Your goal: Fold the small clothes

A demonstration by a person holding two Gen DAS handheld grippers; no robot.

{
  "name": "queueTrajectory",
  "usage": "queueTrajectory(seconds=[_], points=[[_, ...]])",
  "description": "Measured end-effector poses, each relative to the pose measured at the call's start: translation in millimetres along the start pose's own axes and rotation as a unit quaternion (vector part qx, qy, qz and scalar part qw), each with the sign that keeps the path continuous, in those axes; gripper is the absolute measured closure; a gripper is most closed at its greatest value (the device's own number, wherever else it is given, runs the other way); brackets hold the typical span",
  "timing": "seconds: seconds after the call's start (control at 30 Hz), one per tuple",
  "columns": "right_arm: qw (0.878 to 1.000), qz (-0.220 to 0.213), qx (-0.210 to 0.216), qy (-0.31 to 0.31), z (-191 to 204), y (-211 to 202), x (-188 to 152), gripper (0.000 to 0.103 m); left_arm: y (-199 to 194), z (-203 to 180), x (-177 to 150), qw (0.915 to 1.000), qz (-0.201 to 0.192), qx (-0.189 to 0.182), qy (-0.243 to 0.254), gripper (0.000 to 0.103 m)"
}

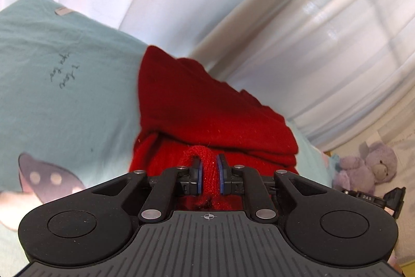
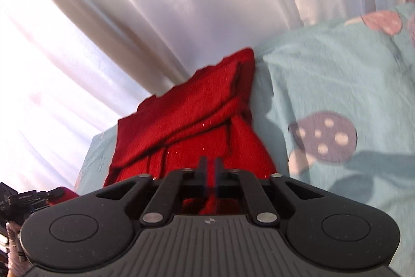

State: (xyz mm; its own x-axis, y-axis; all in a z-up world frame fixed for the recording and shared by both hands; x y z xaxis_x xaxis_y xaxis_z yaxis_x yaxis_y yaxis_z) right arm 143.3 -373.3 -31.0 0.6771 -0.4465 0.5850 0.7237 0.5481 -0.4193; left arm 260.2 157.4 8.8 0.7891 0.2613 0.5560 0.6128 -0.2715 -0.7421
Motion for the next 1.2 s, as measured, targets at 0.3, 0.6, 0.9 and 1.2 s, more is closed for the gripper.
queueTrajectory(seconds=[0.3, 0.6, 0.9, 1.2], points=[[0.976, 0.085, -0.063, -0.19, 12, 51, 10, 0.093, 75, 6, 3, 0.9981, 0.04, 0.046, -0.004, 0.09], [0.924, 0.24, 0.039, -0.294, 42, 37, -44, 0.038, 83, 29, -8, 0.9962, 0.063, 0.053, -0.03, 0.09], [0.834, 0.333, 0.013, -0.44, 53, 56, -85, 0.066, 83, 29, -9, 0.9963, 0.062, 0.051, -0.029, 0.09], [0.917, 0.148, -0.005, -0.369, 49, 45, -23, 0.095, 69, 25, 6, 0.9981, 0.023, 0.046, -0.034, 0.09]])
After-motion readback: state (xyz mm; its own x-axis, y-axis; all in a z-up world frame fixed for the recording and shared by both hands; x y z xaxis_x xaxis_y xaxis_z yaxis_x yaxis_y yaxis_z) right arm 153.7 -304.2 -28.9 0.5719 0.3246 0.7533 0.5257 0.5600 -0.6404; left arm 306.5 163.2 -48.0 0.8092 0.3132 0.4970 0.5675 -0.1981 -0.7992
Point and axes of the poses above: each gripper's, at about its wrist camera, not at the fingertips, and y roughly the way its jaws point, z to its left, x to its top, the point moved 3 cm from there along y, roughly the way its jaws point, and after that the axes turned 14 degrees about x, right-handed, at the moved point
